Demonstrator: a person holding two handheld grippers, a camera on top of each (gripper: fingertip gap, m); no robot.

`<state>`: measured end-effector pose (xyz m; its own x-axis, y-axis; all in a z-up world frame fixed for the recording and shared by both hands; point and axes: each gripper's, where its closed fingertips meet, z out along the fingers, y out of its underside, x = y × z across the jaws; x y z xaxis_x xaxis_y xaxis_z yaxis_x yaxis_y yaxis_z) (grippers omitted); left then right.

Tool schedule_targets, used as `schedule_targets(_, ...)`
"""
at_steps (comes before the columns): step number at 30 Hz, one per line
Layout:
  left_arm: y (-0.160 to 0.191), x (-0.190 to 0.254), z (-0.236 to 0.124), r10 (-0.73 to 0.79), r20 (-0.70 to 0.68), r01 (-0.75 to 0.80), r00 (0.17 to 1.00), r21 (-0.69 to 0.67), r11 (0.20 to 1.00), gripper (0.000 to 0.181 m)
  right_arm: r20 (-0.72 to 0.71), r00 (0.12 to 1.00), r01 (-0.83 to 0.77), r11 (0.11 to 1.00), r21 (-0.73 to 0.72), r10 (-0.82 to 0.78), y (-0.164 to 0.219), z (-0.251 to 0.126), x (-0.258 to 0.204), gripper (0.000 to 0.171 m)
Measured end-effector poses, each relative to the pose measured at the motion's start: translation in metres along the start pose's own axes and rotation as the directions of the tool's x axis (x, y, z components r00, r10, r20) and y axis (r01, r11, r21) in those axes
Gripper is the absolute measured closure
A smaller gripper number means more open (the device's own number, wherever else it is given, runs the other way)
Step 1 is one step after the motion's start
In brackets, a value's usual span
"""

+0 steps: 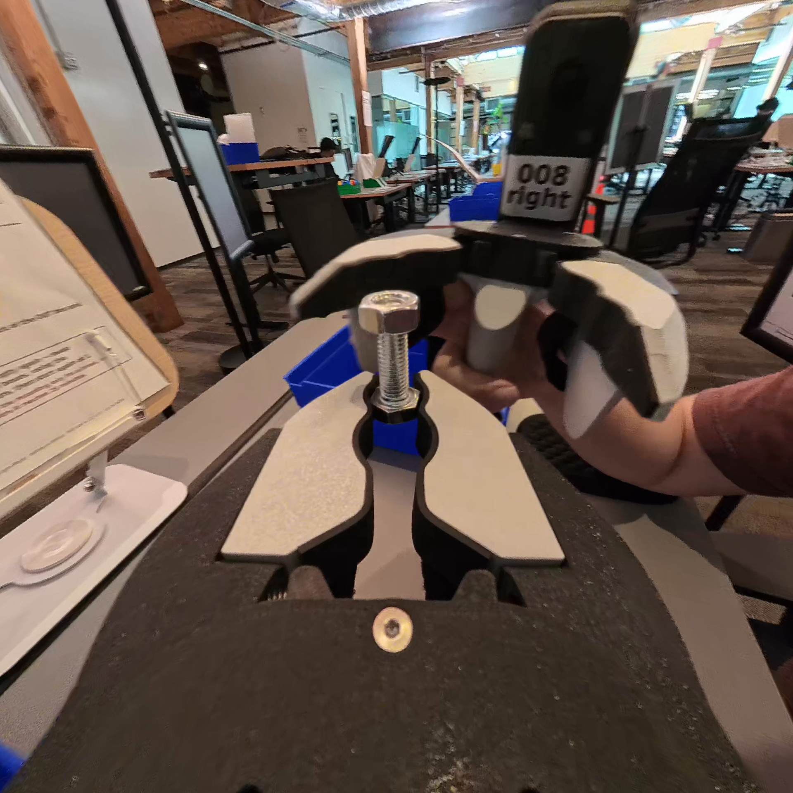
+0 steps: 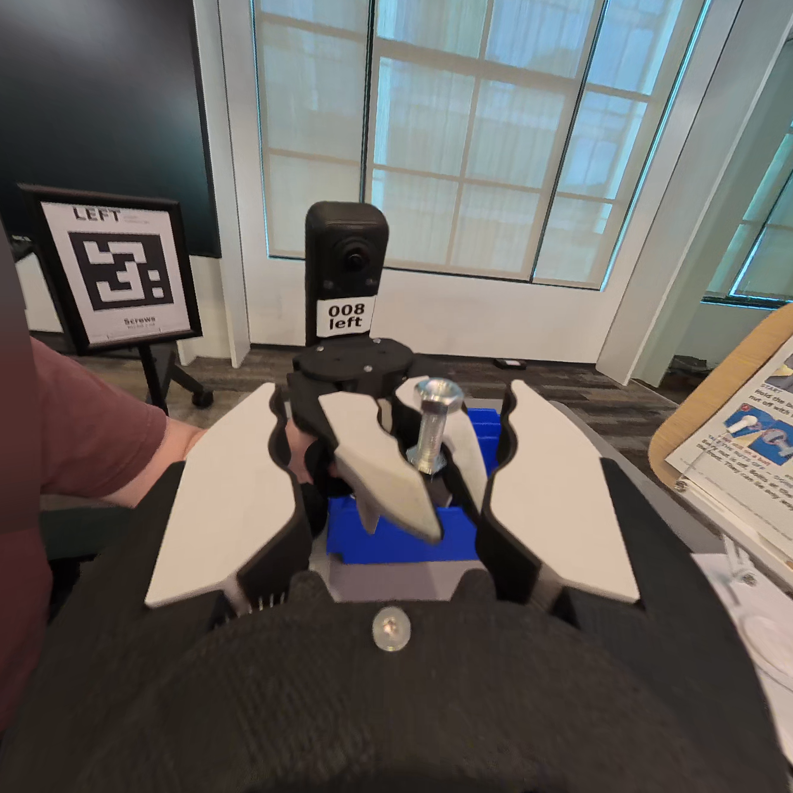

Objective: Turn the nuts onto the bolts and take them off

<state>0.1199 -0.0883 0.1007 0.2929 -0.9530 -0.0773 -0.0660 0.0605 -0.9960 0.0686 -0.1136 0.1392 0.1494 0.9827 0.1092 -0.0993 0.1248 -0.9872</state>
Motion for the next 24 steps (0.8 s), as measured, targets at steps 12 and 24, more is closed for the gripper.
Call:
schedule_targets(12,-0.005,-0.024,-0.014,-0.06,0.066,0.058,0.996,0.026,0.998,0.166,0.057,0.998,0.02,1.0,0.006,-0.02,-0.007,-0.008,-0.009,0.082)
schedule_targets(24,0.006,-0.003,0.003,-0.012,0.014,0.012,1.0,-0.024,1.0,0.167,0.052,0.996,0.076,0.997,-0.024,-0.075,0.005,0.001,-0.01,0.083)
